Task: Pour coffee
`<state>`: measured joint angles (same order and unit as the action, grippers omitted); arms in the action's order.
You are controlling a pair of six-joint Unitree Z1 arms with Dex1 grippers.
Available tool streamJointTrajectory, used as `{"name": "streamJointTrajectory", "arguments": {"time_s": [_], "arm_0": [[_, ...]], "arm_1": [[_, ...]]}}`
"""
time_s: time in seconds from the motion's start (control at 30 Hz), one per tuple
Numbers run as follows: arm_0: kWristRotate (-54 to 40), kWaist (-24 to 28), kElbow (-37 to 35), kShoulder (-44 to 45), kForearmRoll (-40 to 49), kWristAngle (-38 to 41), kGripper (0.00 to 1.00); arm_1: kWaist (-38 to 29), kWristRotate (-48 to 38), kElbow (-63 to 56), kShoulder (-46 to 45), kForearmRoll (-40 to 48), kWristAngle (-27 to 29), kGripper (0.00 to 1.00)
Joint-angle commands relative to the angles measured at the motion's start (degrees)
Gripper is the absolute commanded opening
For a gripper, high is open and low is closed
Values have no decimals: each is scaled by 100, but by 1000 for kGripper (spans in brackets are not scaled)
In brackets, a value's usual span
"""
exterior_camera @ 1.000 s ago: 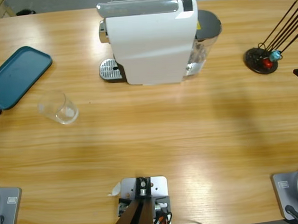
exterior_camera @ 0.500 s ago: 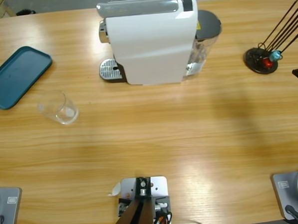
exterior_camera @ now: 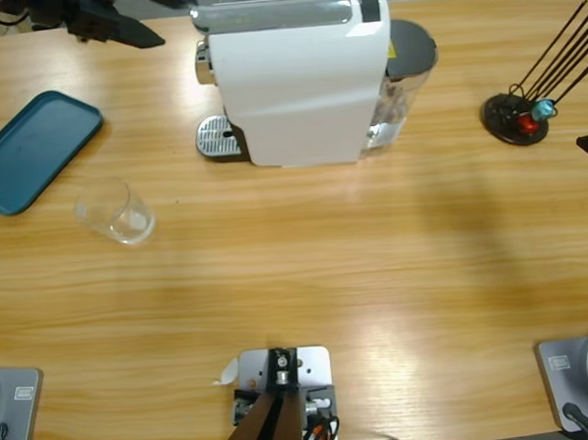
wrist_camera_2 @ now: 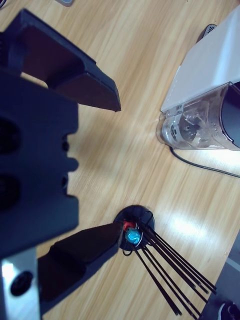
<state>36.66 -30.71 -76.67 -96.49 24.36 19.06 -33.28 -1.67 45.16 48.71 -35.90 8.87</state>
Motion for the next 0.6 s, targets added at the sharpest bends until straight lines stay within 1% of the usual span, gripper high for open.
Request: {"name": "streamJointTrajectory", "arguments": {"time_s": [0.03, 0.1, 0.13, 0.2, 0.23, 0.3, 0.33, 0.37, 0.4, 0.6], "arm_0": [[110, 38, -233, -583, 78, 343, 524], [149, 37, -326, -631, 78, 399, 502], [165, 38, -356, -641, 78, 436, 439], [175, 38, -397, -643, 78, 487, 406], [175, 38, -405, -636, 78, 538, 357], [175, 38, -409, -615, 78, 599, 346], [175, 38, -398, -599, 85, 608, 291], [175, 38, -381, -564, 87, 608, 167], [175, 38, -375, -538, 87, 608, 115], [115, 56, -382, -409, 234, 599, 103]], "arm_1": [[-38, 61, -127, 0, 28, -87, 1000], [-38, 61, -122, 21, 28, -87, 1000], [-38, 61, -122, 25, 21, -87, 1000], [-38, 61, -118, 39, 21, -89, 1000], [-38, 61, -113, 42, 23, -96, 1000], [-38, 61, -113, 51, 21, -100, 1000], [-38, 65, -113, 55, 21, -105, 1000], [-38, 68, -113, 60, 21, -105, 1000], [-38, 70, -113, 58, 21, -105, 1000], [-38, 70, -113, 60, 21, -105, 1000]]}}
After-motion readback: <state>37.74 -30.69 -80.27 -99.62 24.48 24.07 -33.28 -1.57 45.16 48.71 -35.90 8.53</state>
